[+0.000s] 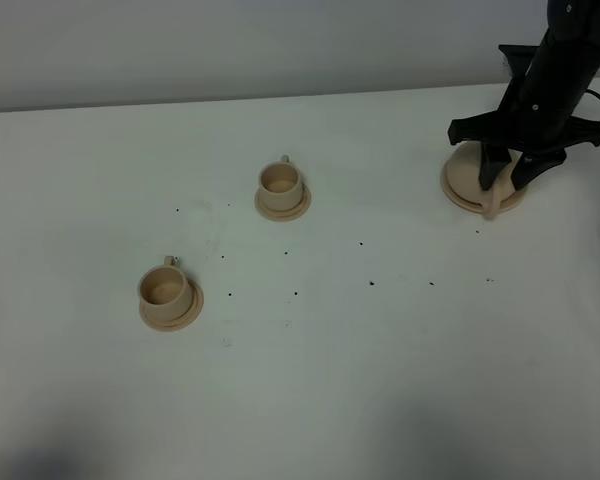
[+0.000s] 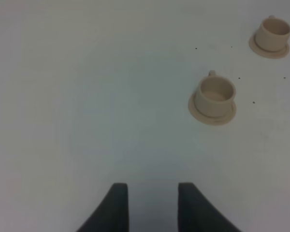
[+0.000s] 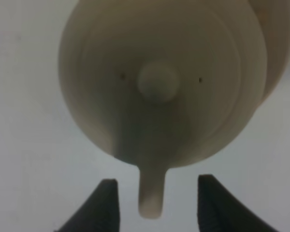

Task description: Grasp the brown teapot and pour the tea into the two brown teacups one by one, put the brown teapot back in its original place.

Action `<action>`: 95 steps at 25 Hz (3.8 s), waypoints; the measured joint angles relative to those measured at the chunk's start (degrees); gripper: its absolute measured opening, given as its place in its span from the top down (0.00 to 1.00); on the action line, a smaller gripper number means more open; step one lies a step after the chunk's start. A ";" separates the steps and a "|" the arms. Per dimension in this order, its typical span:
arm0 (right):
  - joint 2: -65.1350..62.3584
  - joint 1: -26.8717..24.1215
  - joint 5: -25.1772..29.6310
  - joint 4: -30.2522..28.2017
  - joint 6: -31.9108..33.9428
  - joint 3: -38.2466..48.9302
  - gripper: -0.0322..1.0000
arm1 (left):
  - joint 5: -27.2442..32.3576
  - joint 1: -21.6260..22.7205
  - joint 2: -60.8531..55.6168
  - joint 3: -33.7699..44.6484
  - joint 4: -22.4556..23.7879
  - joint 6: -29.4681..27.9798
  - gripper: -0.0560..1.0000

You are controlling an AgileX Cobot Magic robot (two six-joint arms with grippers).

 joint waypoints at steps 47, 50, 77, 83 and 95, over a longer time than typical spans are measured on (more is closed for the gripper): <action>1.65 0.61 0.60 -3.95 -5.01 -0.13 0.85 | 0.00 0.00 0.00 0.00 0.00 0.00 0.66; 1.65 0.61 0.65 -4.07 -5.01 -0.13 0.85 | 0.00 0.00 0.00 0.00 0.00 0.00 0.66; -3.51 10.40 0.72 -13.20 -12.79 -4.45 0.85 | 0.00 0.00 0.00 0.00 0.00 0.00 0.66; -3.51 17.38 0.63 -17.39 -14.54 -6.04 0.85 | 0.00 0.00 0.00 0.00 0.00 0.00 0.66; -1.37 22.75 -1.41 -21.01 -17.28 -6.04 0.85 | 0.00 0.00 0.00 0.00 0.00 0.00 0.66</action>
